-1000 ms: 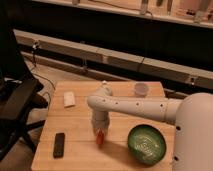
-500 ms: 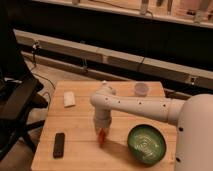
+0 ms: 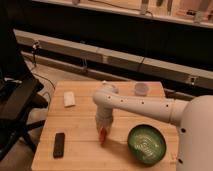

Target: Drag the pepper across the table

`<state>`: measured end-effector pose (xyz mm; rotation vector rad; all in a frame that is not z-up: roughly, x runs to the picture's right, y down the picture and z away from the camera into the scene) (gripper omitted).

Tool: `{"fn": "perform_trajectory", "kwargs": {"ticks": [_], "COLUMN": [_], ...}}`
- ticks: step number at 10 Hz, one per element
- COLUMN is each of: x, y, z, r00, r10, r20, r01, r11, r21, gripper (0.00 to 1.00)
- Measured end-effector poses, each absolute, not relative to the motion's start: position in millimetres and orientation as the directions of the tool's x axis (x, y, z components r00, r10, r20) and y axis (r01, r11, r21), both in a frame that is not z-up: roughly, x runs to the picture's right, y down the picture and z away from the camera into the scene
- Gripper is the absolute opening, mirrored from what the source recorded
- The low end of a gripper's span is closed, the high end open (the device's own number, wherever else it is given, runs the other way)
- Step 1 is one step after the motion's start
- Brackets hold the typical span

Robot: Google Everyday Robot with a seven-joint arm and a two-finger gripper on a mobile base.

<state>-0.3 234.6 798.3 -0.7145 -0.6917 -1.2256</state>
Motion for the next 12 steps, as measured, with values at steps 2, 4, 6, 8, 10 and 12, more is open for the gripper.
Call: {"fn": "perform_trajectory", "kwargs": {"ticks": [2, 4, 6, 8, 10, 12], "x": [7.7, 8.2, 9.5, 14.6, 19.0, 19.8], "y": [231.6, 228.9, 224.9, 221.4, 217.5, 212.2], "z": [799.5, 800.2, 801.6, 802.8, 803.9, 805.8], "r00": [0.21, 0.212, 0.217, 0.227, 0.238, 0.243], "r10": [-0.574, -0.573, -0.572, -0.568, -0.565, -0.563], "r20": [0.791, 0.791, 0.791, 0.791, 0.79, 0.79], "r01": [0.974, 0.973, 0.971, 0.968, 0.964, 0.962], "r11": [0.198, 0.203, 0.212, 0.224, 0.237, 0.248], "r21": [-0.115, -0.113, -0.113, -0.117, -0.121, -0.119], "gripper": [0.0, 0.0, 0.0, 0.0, 0.0, 0.0]}}
